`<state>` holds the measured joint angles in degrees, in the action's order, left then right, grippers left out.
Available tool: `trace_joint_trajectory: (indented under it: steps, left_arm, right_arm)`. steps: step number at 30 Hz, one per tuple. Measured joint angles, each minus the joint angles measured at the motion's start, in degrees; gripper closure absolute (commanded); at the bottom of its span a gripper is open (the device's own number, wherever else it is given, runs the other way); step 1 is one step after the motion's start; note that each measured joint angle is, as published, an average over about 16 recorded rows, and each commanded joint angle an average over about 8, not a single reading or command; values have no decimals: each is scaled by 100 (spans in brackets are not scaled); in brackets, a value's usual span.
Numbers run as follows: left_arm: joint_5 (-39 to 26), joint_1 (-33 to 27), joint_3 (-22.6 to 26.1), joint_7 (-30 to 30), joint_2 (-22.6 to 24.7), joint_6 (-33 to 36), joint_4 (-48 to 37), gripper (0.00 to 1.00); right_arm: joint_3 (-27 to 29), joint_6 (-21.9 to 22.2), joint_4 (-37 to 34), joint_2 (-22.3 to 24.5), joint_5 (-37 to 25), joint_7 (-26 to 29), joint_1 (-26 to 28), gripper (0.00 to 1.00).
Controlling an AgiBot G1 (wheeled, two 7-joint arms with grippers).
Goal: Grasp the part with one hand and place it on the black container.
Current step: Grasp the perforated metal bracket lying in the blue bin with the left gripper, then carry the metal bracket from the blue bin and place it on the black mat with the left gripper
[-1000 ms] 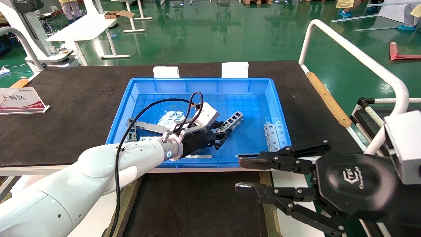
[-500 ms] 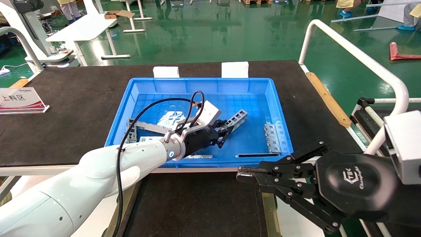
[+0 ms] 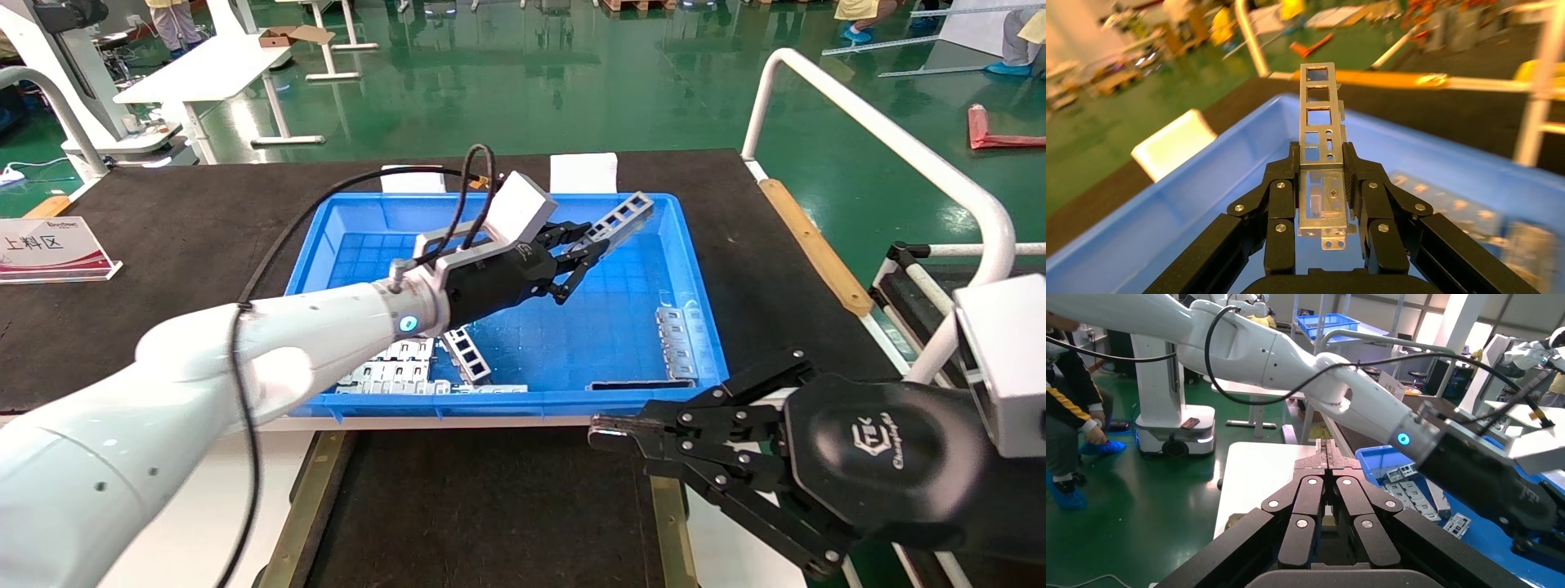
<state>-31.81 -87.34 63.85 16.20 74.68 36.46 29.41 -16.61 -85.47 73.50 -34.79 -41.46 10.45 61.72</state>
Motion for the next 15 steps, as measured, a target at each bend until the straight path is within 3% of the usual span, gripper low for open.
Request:
trace_joint_trajectory:
  steps: [9, 15]
  left_arm:
    - [324, 295, -232, 374, -850, 1348, 678, 100]
    - [463, 704, -224, 172, -1603, 1615, 1745, 100]
  right_arm:
    - [-3, 1, 0, 1, 2, -2, 1, 100]
    - [-5, 2, 0, 2, 4, -3, 1, 100]
